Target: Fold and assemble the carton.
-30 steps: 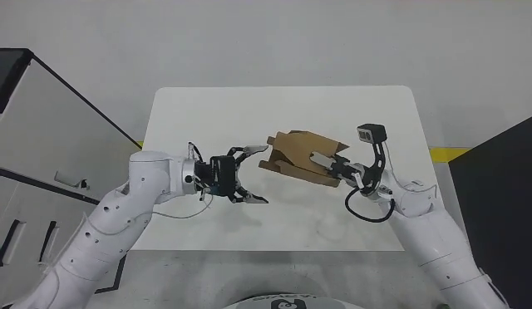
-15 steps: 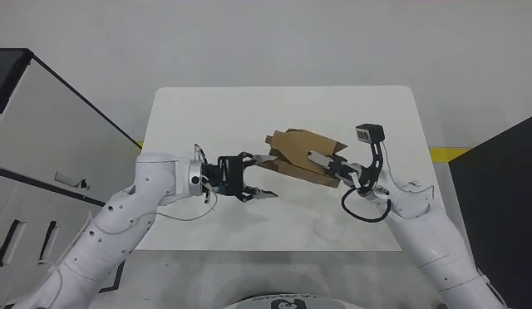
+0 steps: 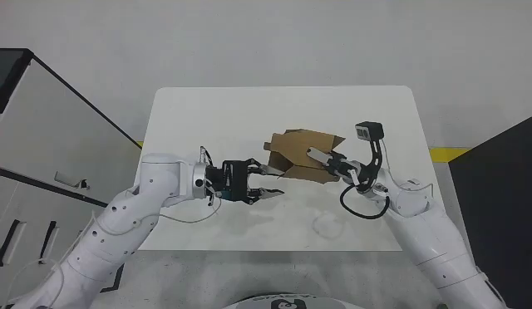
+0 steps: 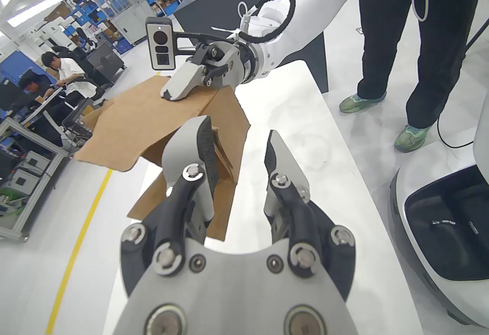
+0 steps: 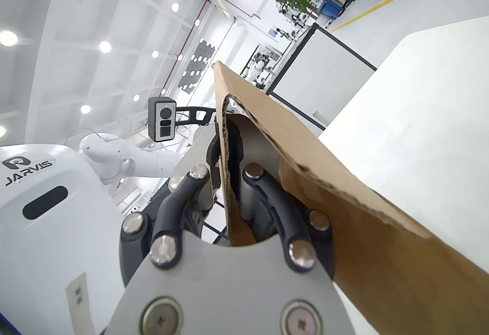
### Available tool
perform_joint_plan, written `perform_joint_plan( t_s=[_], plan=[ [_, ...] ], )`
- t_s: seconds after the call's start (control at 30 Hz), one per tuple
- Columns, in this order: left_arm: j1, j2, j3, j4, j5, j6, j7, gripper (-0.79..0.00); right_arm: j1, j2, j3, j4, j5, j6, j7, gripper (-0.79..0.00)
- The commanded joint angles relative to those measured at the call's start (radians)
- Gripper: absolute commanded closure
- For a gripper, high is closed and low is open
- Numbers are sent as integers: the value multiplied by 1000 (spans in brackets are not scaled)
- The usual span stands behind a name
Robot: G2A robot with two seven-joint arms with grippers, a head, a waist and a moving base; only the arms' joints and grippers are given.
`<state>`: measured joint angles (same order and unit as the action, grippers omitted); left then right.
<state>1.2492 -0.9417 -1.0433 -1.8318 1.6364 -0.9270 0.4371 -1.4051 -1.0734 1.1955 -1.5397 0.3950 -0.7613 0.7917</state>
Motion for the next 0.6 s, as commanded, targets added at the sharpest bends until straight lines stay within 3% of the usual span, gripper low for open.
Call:
perform_joint_plan(
  t_s=[0.0,0.57],
  plan=[
    [-5,-2,11,1,0,-1,3,-314,2,-1,-3,2,0,1,0,0],
    [-60,-19,91,34,0,-2,14,-305,11,-6,-30,14,12,4,7,0]
  ],
)
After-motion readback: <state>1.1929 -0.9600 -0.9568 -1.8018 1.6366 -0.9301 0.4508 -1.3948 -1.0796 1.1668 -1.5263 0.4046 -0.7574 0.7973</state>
